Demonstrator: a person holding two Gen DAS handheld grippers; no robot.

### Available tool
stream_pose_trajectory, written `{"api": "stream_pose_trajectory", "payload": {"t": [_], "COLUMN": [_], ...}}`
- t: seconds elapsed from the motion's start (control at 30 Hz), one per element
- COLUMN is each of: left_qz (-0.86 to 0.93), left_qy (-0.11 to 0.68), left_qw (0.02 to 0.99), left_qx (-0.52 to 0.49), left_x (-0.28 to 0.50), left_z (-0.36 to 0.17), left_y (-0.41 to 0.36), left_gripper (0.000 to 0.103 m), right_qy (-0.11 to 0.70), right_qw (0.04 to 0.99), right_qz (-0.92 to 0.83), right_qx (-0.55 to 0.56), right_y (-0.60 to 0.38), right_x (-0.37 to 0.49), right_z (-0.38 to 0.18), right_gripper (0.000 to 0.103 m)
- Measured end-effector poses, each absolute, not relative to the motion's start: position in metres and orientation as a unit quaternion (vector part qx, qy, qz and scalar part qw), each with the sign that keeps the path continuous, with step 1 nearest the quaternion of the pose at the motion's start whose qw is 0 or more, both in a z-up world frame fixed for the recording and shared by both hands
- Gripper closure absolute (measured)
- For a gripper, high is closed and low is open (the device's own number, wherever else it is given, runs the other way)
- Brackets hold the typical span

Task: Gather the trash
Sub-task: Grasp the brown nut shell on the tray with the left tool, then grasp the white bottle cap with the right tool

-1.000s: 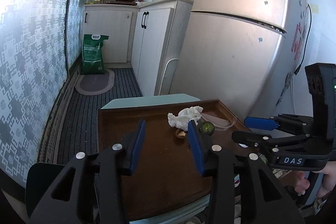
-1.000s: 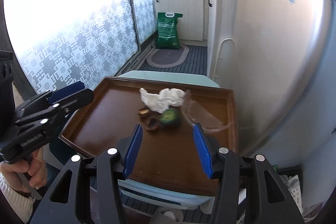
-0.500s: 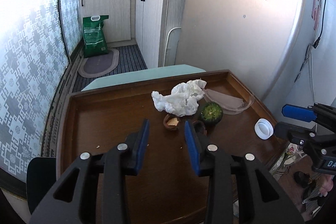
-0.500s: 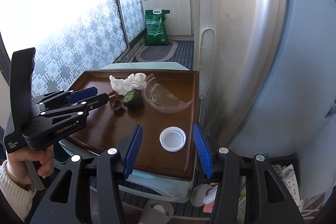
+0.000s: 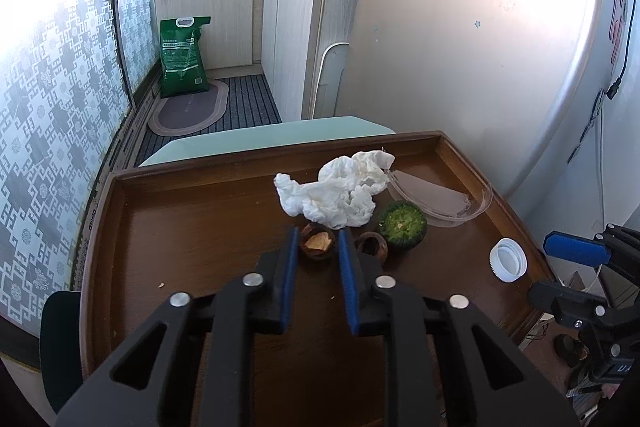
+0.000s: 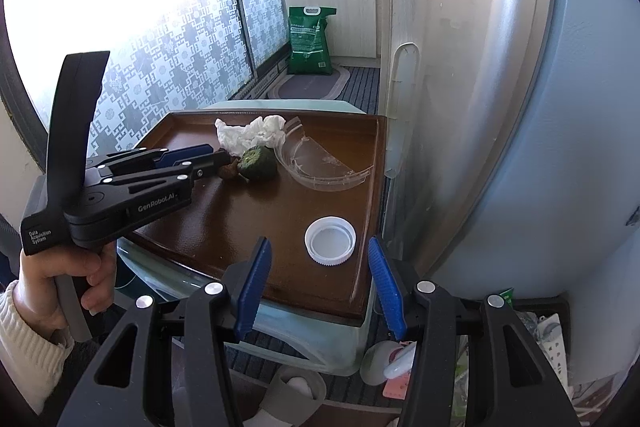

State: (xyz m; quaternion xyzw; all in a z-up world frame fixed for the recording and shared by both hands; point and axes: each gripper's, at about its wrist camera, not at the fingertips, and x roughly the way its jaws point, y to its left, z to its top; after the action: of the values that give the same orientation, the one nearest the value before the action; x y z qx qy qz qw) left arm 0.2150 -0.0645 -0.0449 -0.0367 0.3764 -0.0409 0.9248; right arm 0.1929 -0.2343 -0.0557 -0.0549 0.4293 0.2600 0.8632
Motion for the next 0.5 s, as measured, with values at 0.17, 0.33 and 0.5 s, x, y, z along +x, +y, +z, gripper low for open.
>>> {"api": "stream_pose_trajectory", "payload": {"t": [0.17,0.33,0.5], "left_qz": [-0.044,-0.048,-0.051], "left_qy": [0.375,0.356,0.345], "left_qw": [0.924,0.931,0.934], "left_qx": [-0.05,-0.069,-0.081], "left_x": [0.216,0.208,0.204], "left_z": [-0.045,-0.036,-0.031], "left_y": [-0.063,-0.058,-0.055], "left_gripper": [0.084,0.084,0.084], "right_qy": [0.429,0.423,0.427], "right_qw": [0.864,0.865,0.86], "right_qz": [0.257,0.263,0.263], "right_qx": [-0.054,-0.058,-0.098], "right_y": [-0.233,-0.226,-0.207], "right_x": [0.194,0.194,0.197], "right_z": [-0.057,-0.056,-0.066], "right_gripper": [0.052,0.054,0.07]}}
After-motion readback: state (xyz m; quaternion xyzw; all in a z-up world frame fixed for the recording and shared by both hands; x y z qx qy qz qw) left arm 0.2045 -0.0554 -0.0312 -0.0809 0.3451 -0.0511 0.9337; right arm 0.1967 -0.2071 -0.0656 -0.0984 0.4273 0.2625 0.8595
